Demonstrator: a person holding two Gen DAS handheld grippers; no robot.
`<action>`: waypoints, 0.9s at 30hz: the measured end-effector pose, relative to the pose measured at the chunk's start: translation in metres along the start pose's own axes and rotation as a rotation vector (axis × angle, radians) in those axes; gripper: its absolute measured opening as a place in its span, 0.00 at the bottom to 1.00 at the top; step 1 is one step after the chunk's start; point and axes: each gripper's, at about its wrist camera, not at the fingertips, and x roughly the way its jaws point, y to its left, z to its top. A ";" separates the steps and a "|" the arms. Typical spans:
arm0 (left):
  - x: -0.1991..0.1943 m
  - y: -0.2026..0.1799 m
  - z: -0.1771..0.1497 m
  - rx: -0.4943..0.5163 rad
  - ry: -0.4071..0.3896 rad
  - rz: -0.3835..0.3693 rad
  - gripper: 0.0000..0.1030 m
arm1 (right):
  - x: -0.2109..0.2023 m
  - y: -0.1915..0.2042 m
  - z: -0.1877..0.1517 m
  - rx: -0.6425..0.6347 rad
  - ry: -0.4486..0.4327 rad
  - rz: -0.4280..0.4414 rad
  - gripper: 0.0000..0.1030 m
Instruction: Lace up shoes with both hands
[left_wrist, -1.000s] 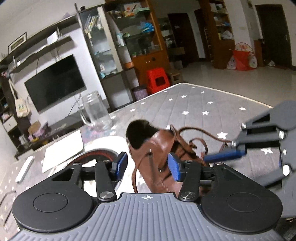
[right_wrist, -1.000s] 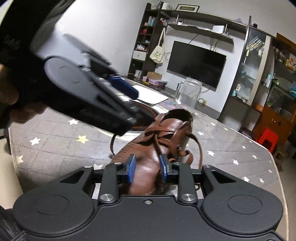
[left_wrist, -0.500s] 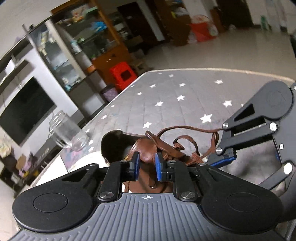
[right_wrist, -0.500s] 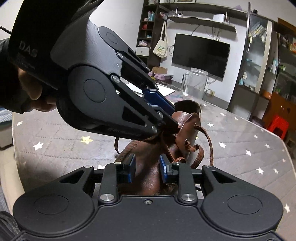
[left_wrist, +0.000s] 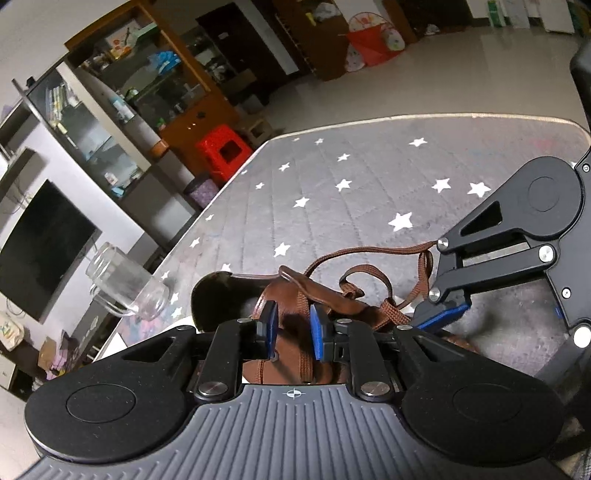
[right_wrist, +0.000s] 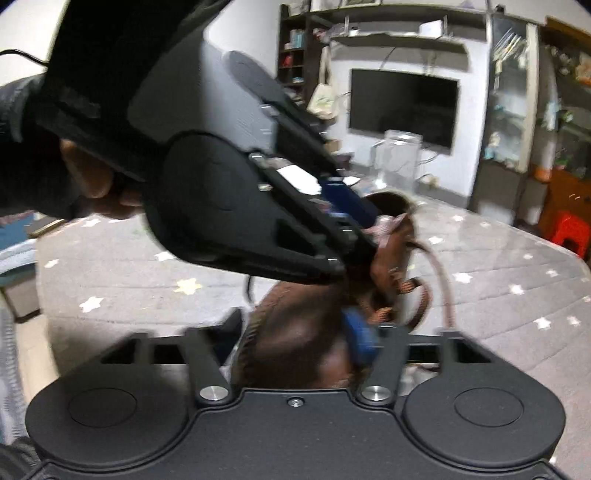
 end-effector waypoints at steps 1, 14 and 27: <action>0.002 0.000 0.001 0.001 0.002 0.001 0.20 | 0.000 0.004 -0.001 -0.020 0.000 -0.013 0.77; -0.004 0.003 -0.004 -0.182 -0.038 0.092 0.05 | -0.003 0.001 -0.006 0.046 -0.001 0.020 0.96; -0.050 0.025 -0.037 -0.590 -0.072 0.285 0.04 | 0.003 0.003 0.001 0.049 0.030 0.021 1.00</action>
